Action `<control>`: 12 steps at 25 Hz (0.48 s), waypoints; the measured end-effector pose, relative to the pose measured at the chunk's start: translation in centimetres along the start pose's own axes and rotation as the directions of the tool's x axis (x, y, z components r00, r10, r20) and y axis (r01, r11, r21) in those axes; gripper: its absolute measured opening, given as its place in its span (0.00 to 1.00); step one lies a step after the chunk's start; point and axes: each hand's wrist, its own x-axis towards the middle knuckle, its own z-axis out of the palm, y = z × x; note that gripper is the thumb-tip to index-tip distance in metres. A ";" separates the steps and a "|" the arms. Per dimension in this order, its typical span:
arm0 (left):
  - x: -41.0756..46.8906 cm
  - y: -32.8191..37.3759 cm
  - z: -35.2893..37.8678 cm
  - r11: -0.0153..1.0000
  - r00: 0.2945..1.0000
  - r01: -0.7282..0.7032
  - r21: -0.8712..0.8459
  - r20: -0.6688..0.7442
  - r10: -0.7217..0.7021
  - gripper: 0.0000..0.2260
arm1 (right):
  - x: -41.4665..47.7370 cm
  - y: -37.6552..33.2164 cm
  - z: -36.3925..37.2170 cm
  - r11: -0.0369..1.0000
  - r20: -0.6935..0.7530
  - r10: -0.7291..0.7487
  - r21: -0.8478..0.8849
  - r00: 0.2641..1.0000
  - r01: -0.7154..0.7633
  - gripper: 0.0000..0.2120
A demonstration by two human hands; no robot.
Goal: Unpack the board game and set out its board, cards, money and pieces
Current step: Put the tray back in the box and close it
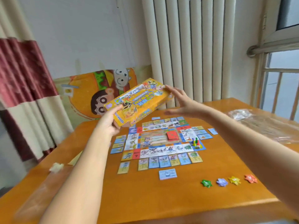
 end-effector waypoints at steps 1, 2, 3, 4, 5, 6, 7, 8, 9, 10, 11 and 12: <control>-0.2 0.2 -1.0 0.997 0.999 -0.015 -0.074 -0.042 0.011 0.03 | 0.4 -1.2 2.3 0.976 -0.045 0.110 0.196 0.993 -0.099 0.45; -0.6 0.3 -1.6 0.990 0.998 -0.025 -0.136 -0.060 0.016 0.03 | 0.7 -2.4 4.5 0.889 -0.031 0.235 0.410 0.972 -0.202 0.44; -1.0 0.4 -2.3 0.985 0.997 -0.037 -0.171 -0.068 0.026 0.03 | 1.1 -3.7 7.0 0.754 0.036 0.325 0.594 0.945 -0.282 0.42; -1.5 0.6 -3.1 0.981 0.997 -0.051 -0.189 -0.069 0.038 0.03 | 1.5 -5.2 9.4 0.610 0.126 0.371 0.714 0.920 -0.343 0.40; -1.7 0.8 -4.1 0.981 0.996 -0.063 -0.184 -0.074 0.050 0.03 | 1.9 -6.7 11.2 0.505 0.200 0.372 0.776 0.906 -0.378 0.35; -2.0 1.0 -4.9 0.986 0.996 -0.067 -0.151 -0.076 0.056 0.04 | 2.4 -8.0 12.6 0.441 0.236 0.355 0.811 0.905 -0.384 0.28; -2.1 1.4 -6.1 0.992 0.994 -0.077 -0.101 -0.088 0.068 0.04 | 3.1 -9.3 13.8 0.390 0.249 0.348 0.838 0.904 -0.382 0.22; -2.4 1.9 -7.5 0.995 0.992 -0.087 -0.055 -0.094 0.081 0.03 | 3.7 -10.7 14.8 0.349 0.255 0.359 0.855 0.898 -0.383 0.17; -2.5 2.3 -8.9 0.995 0.989 -0.101 -0.002 -0.112 0.100 0.03 | 4.6 -11.7 15.7 0.332 0.258 0.382 0.858 0.888 -0.392 0.14; -2.6 2.8 -10.3 0.994 0.985 -0.102 0.047 -0.134 0.108 0.03 | 5.3 -12.5 16.5 0.335 0.259 0.408 0.849 0.875 -0.408 0.13; -2.9 3.2 -11.7 0.990 0.980 -0.100 0.102 -0.162 0.115 0.03 | 6.1 -13.2 17.3 0.347 0.259 0.436 0.835 0.862 -0.427 0.12; -3.1 3.6 -13.2 0.983 0.974 -0.094 0.160 -0.192 0.124 0.04 | 6.8 -13.8 18.0 0.349 0.255 0.462 0.828 0.849 -0.438 0.12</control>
